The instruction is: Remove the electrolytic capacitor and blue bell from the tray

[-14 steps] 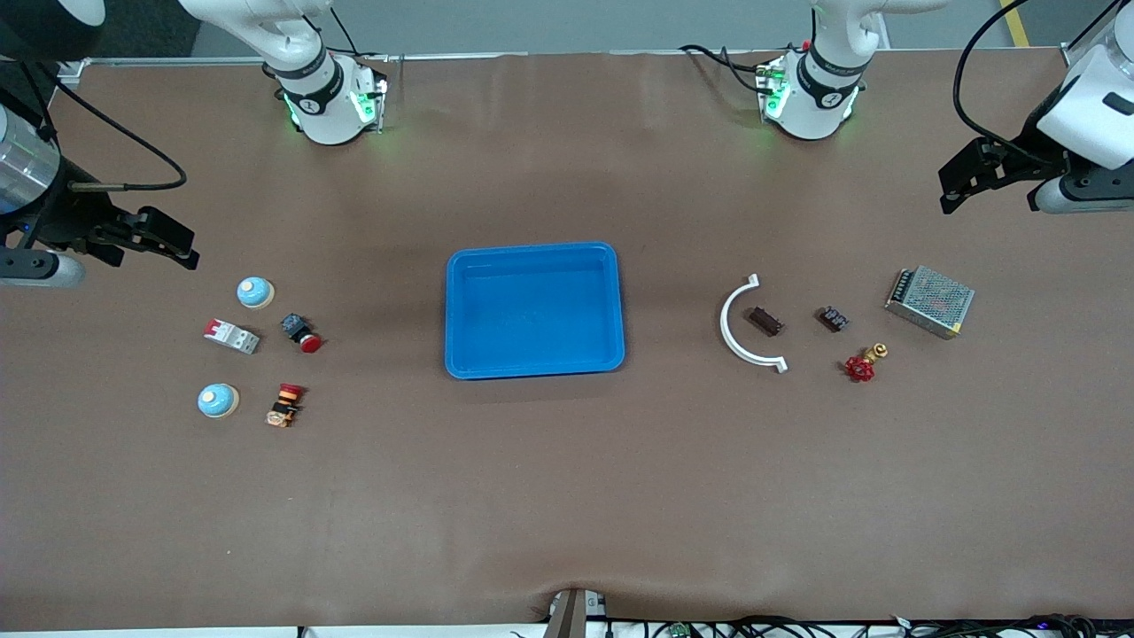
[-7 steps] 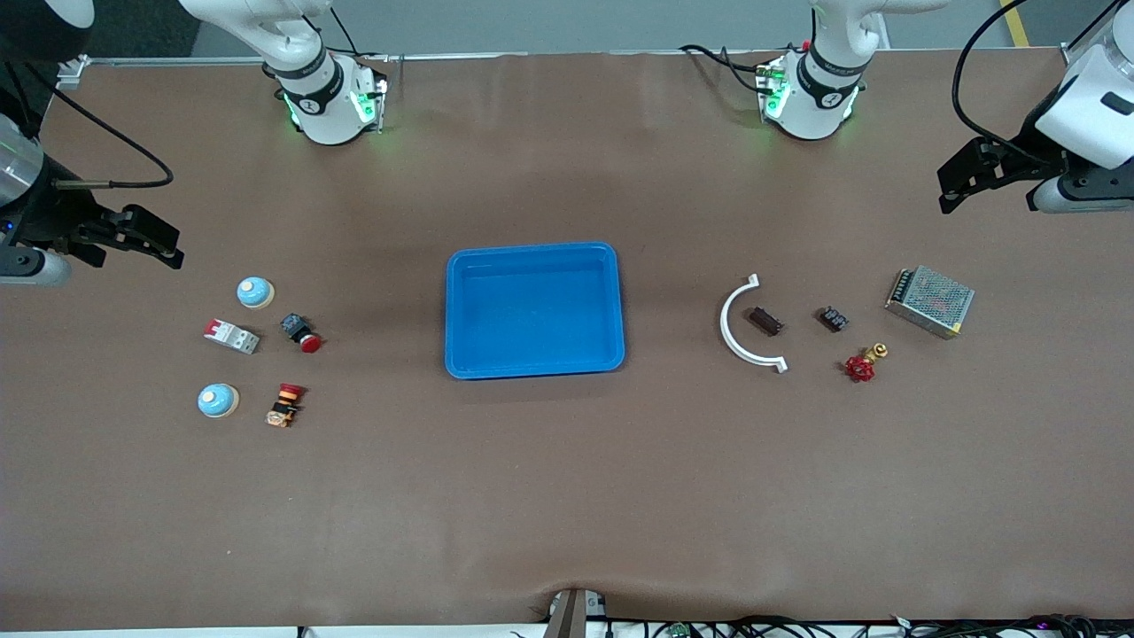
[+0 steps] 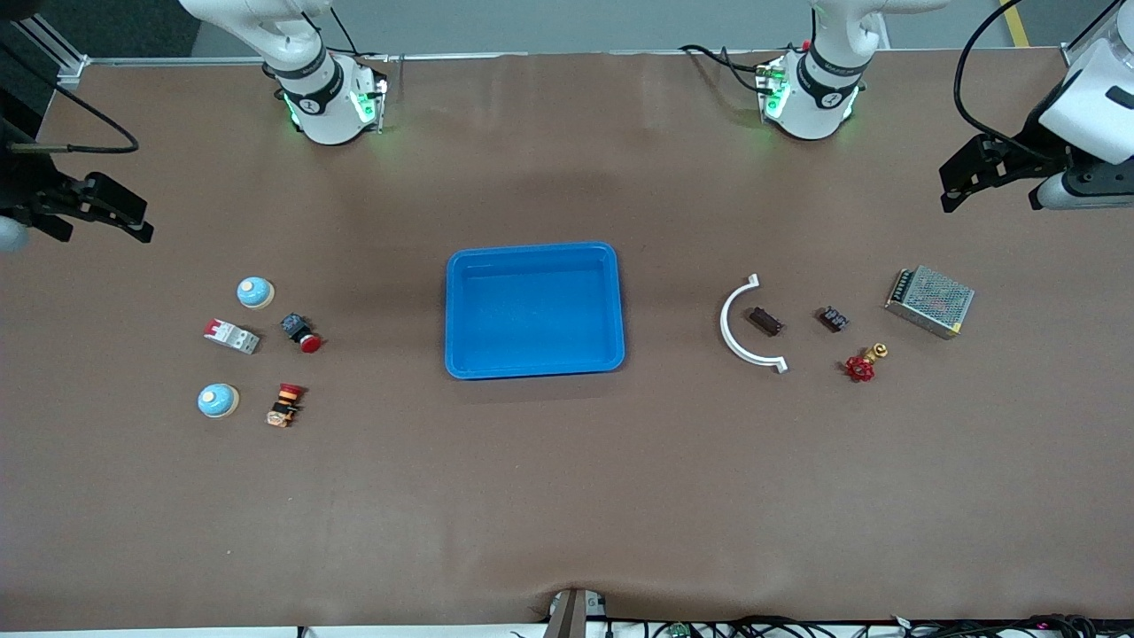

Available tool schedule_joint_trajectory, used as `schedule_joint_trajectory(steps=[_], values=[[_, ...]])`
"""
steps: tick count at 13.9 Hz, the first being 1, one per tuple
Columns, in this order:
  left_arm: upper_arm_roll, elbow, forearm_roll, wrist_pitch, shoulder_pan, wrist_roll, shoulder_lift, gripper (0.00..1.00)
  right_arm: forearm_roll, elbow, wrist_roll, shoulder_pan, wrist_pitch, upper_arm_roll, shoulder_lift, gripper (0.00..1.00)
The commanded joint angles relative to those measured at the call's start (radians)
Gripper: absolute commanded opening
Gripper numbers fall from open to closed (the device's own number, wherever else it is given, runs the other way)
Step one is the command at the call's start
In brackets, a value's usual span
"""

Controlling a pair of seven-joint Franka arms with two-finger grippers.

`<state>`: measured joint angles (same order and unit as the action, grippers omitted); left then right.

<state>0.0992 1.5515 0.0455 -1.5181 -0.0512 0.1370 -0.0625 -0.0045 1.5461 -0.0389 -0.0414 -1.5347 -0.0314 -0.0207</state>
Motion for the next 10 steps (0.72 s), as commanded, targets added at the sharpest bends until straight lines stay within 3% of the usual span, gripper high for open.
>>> schedule_joint_trajectory(steps=[1, 10], values=[[0.002, -0.021, -0.009, 0.009, 0.005, -0.008, 0.006, 1.0, 0.001, 0.032, 0.013, 0.008, 0.002, 0.004, -0.033, 1.0], [0.001, -0.034, 0.001, 0.009, 0.004, -0.007, 0.013, 1.0, 0.008, 0.032, 0.01, 0.006, 0.036, 0.005, -0.054, 1.0]])
